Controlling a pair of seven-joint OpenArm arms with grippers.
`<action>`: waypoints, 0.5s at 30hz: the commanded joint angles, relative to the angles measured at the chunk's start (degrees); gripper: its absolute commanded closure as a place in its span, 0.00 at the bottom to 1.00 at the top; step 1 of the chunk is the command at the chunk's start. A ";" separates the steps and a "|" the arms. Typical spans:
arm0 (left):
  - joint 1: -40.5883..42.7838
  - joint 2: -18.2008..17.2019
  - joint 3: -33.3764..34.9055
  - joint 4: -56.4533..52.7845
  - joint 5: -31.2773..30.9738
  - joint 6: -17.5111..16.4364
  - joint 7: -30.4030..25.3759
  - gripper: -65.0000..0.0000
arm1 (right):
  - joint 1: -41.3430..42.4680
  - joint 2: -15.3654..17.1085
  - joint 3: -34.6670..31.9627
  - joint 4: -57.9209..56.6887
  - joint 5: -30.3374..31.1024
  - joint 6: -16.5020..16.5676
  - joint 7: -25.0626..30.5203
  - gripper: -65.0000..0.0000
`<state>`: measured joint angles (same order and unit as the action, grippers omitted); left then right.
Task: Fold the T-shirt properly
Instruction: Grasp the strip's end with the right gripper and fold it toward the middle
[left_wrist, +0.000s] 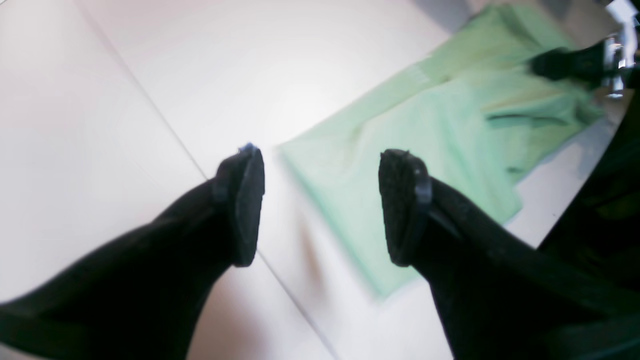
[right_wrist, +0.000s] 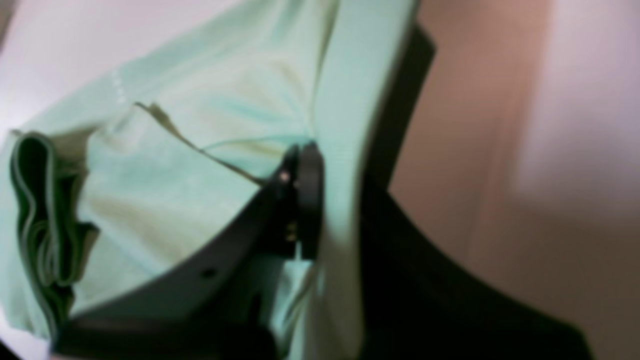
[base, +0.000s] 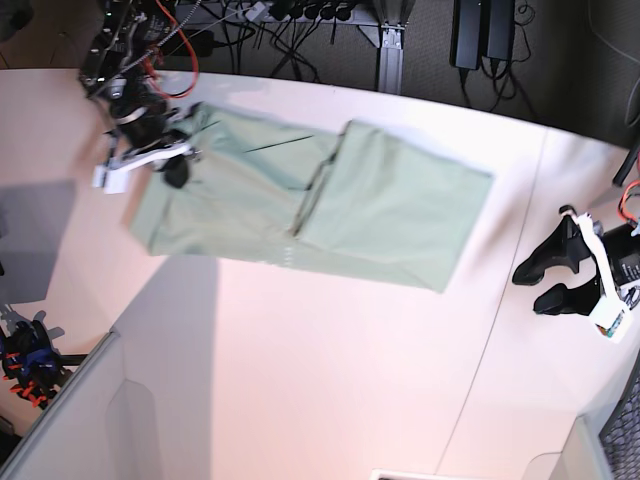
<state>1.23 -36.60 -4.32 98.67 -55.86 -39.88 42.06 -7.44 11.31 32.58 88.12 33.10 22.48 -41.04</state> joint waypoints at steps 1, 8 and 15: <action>-0.90 -1.55 -0.59 0.94 -1.79 -0.12 -1.29 0.40 | 0.59 1.97 1.49 0.90 0.76 -0.15 1.36 1.00; -0.92 -2.78 -0.59 0.94 -2.25 -0.12 -1.29 0.40 | 1.38 6.54 3.89 5.51 6.38 0.13 -1.29 1.00; -0.92 -3.34 -0.59 0.94 -2.23 -0.12 -1.33 0.40 | 1.40 -2.89 -9.05 18.12 2.45 0.22 -0.13 1.00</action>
<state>1.26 -38.72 -4.40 98.72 -56.88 -39.90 42.02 -6.70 8.05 23.16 105.14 34.24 22.09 -42.61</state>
